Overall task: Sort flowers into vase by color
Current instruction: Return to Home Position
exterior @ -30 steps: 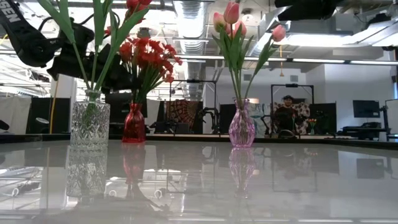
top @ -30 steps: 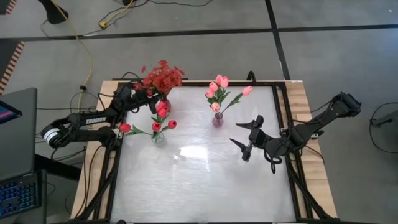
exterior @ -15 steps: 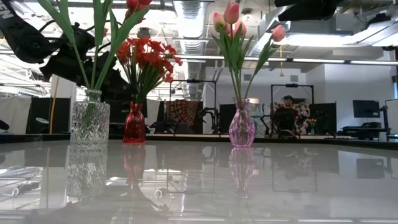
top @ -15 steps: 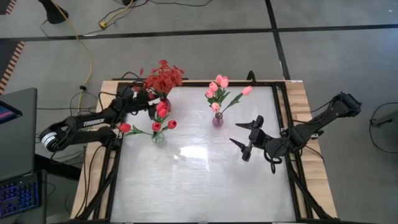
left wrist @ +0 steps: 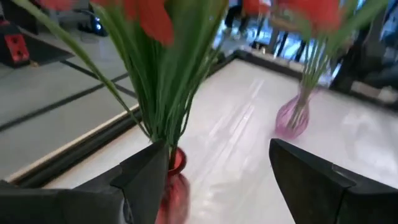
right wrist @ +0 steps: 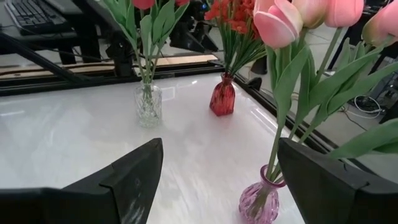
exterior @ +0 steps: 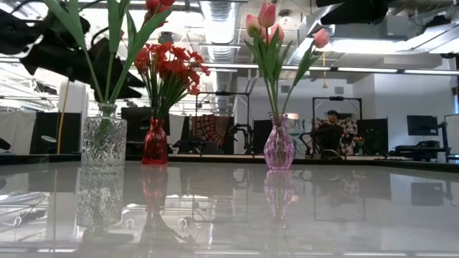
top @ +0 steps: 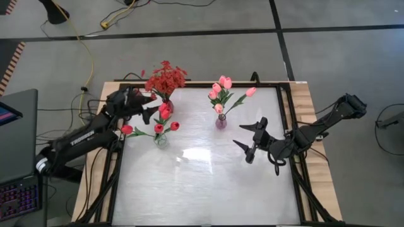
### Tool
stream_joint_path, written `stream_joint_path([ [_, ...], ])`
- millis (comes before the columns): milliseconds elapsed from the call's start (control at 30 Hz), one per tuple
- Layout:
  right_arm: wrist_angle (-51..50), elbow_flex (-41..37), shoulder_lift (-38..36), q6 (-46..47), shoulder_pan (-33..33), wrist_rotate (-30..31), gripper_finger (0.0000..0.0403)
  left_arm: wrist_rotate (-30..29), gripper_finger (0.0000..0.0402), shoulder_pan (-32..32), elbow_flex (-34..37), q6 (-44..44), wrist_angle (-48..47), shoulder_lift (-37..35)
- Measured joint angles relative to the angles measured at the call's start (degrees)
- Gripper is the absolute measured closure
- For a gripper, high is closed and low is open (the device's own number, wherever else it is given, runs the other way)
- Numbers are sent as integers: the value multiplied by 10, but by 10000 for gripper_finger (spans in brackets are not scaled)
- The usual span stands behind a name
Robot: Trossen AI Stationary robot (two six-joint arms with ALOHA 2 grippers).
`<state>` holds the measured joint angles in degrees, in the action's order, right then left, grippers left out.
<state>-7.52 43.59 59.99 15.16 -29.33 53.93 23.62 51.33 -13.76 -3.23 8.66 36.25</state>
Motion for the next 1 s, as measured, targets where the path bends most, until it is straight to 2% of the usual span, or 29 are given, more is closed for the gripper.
stream_joint_path([
  [133, 13, 0, 0, 0, 7, 0, 62, 8, 136, 0, 0, -89, -15, -39],
  [333, 32, 0, -1, 22, 28, 0, 62, 60, 136, 0, -7, -179, -53, -70],
  [533, 32, 0, -6, 56, 48, -30, 62, 57, 136, 0, -69, -164, -209, -122],
  [667, 27, 0, -19, 60, 54, -39, 62, 46, 136, 0, -89, -155, -263, -177],
  [833, 3, 1, -56, 58, 74, -63, 62, 30, 136, -2, -73, -156, -294, -258],
  [1000, -68, 1, -108, 56, 86, -63, 62, 8, 136, -17, -30, -182, -268, -327],
])
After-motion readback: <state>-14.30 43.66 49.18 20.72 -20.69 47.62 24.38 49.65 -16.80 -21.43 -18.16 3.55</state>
